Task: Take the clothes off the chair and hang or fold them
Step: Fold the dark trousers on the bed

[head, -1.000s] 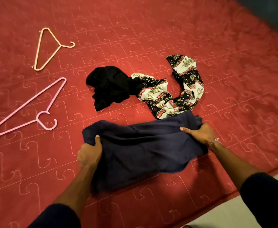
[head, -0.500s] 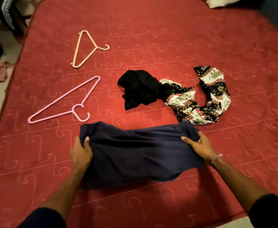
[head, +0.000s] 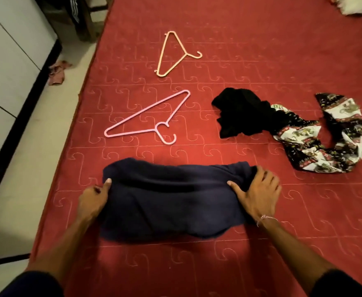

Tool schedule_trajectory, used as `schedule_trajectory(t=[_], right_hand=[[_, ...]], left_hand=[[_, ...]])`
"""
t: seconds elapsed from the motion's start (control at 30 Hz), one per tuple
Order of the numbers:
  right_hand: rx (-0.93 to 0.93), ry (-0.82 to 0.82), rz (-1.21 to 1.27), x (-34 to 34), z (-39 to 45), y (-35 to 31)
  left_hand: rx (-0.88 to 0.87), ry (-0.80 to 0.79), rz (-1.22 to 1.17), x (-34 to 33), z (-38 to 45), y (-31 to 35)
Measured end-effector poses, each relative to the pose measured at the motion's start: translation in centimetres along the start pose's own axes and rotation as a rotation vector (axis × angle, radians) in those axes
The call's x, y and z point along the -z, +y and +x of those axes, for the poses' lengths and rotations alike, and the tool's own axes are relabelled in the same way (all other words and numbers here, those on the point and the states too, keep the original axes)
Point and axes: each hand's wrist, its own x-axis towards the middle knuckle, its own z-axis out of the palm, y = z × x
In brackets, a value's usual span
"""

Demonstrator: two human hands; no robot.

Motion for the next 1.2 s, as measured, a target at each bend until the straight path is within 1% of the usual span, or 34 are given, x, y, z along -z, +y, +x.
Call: schedule_trajectory(t=[0.03, 0.07, 0.1, 0.2, 0.27, 0.33, 0.4, 0.47, 0.57, 0.67, 0.77, 0.87, 0.97, 1.03, 1.1, 1.17, 1.2], right_hand=[[0.032, 0.038, -0.001, 0.2, 0.0, -0.4], [0.039, 0.041, 0.016, 0.3, 0.4, -0.6], [0.021, -0.004, 0.066, -0.1, 1.1, -0.5], [-0.128, -0.356, 0.428, -0.4, 4.1, -0.8], [-0.172, -0.457, 0.601, 0.0, 5.5, -0.6], [-0.150, -0.486, 0.706, 0.1, 6.2, -0.2], [-0.107, -0.457, 0.721, 0.4, 6.0, -0.1], [-0.062, -0.371, 0.634, 0.6, 5.4, -0.4], [-0.085, -0.266, 0.595, 0.8, 4.6, -0.7], [-0.102, -0.249, 0.572, 1.2, 4.5, -0.7], [-0.056, -0.264, 0.500, 1.7, 5.1, -1.1], [-0.038, -0.289, 0.372, 2.0, 6.3, -1.0], [-0.122, -0.242, 0.265, 1.5, 6.7, -0.5], [-0.169, -0.197, 0.143, 0.8, 5.8, -0.5], [-0.107, -0.072, -0.003, -0.1, 4.3, -0.6], [0.055, 0.054, -0.049, -0.5, 2.5, -1.8], [0.165, 0.068, -0.016, -0.5, 1.6, -2.8]], left_hand=[[0.038, -0.024, -0.042, -0.2, 0.1, -0.7], [0.071, -0.044, -0.101, -0.4, 0.0, -1.1], [0.091, -0.060, -0.163, -0.8, 0.0, -1.5], [0.095, -0.118, -0.350, -1.6, -0.1, -1.7], [0.029, -0.130, -0.374, -1.8, -0.5, -1.6], [-0.066, -0.120, -0.337, -1.9, -0.8, -2.0], [-0.128, -0.116, -0.281, -2.0, -1.0, -2.6], [-0.166, -0.105, -0.232, -2.2, -1.2, -3.0], [-0.203, -0.065, -0.140, -2.4, -1.4, -3.1], [-0.193, -0.034, -0.087, -2.7, -1.5, -2.9], [-0.192, -0.042, -0.049, -2.6, -1.7, -2.7], [-0.198, -0.055, -0.035, -2.6, -1.9, -2.6], [-0.182, -0.065, -0.030, -2.8, -2.2, -2.4], [-0.130, -0.040, -0.041, -3.0, -2.5, -2.3], [-0.021, 0.022, -0.064, -3.3, -2.8, -2.2], [0.074, 0.074, -0.047, -3.4, -3.2, -2.3], [0.080, 0.084, -0.030, -3.5, -3.4, -2.4]])
